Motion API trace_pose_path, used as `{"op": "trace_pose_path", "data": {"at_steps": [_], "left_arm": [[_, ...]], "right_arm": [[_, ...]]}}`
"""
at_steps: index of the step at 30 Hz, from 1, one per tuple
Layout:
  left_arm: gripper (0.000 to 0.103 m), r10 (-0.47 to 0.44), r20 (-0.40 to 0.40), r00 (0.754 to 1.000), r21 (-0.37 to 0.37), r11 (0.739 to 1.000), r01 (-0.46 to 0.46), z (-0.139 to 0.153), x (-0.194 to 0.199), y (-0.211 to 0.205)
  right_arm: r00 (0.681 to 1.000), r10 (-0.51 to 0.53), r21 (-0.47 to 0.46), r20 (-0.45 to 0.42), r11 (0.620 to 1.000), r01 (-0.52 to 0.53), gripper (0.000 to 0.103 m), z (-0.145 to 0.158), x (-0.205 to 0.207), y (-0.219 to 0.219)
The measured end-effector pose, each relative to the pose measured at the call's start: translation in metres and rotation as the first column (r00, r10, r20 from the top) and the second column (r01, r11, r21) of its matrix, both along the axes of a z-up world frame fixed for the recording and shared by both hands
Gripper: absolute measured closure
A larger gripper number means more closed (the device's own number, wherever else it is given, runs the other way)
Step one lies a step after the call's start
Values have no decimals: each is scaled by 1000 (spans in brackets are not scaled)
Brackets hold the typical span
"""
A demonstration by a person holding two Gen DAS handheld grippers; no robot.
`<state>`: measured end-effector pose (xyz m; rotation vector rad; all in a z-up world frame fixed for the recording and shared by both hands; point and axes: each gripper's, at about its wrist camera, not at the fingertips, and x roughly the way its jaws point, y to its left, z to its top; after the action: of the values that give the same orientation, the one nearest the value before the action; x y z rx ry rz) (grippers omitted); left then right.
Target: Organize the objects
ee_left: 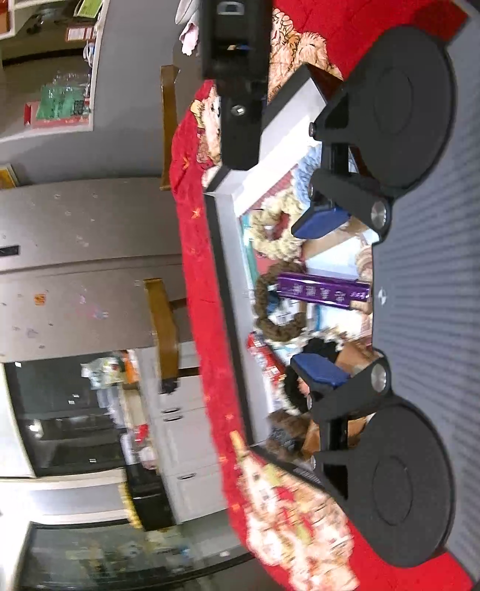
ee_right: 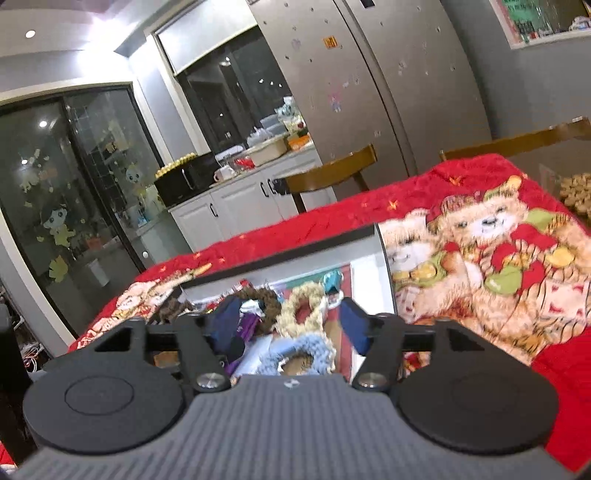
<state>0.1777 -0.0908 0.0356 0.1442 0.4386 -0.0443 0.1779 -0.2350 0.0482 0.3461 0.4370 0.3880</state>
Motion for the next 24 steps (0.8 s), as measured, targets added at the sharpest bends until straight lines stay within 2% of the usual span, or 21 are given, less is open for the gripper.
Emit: {"op": "trace_pose_path", "data": {"at_steps": [2, 8, 9, 12, 14, 16, 19, 24], "left_arm": [[20, -5, 32, 999, 30, 1000, 4, 7, -8, -3], [19, -48, 75, 996, 34, 998, 46, 37, -40, 7], [18, -38, 87, 995, 22, 999, 36, 43, -50, 13], [7, 23, 117, 993, -21, 1000, -21, 52, -88, 37], [7, 48, 116, 992, -26, 999, -45, 52, -112, 54], [7, 74, 126, 989, -48, 996, -69, 50, -136, 72], [7, 132, 146, 980, -108, 987, -117, 43, -165, 99], [7, 174, 171, 970, -150, 977, -148, 30, -186, 124]], "right_arm": [[999, 14, -1, 29, 1000, -14, 19, 10, -6, -2], [992, 7, -1, 125, 1000, -7, 5, 38, -35, -5], [990, -14, 1, 140, 1000, 14, 3, 43, -42, -5], [983, -31, -22, 180, 999, 35, 0, 54, -66, -1], [981, -51, -64, 188, 996, 64, 0, 58, -84, 8], [975, -81, -101, 205, 989, 104, 0, 57, -105, 20], [970, -113, -107, 215, 985, 139, 0, 46, -130, 33], [955, -236, -134, 178, 956, 261, 0, 16, -149, 52]]}}
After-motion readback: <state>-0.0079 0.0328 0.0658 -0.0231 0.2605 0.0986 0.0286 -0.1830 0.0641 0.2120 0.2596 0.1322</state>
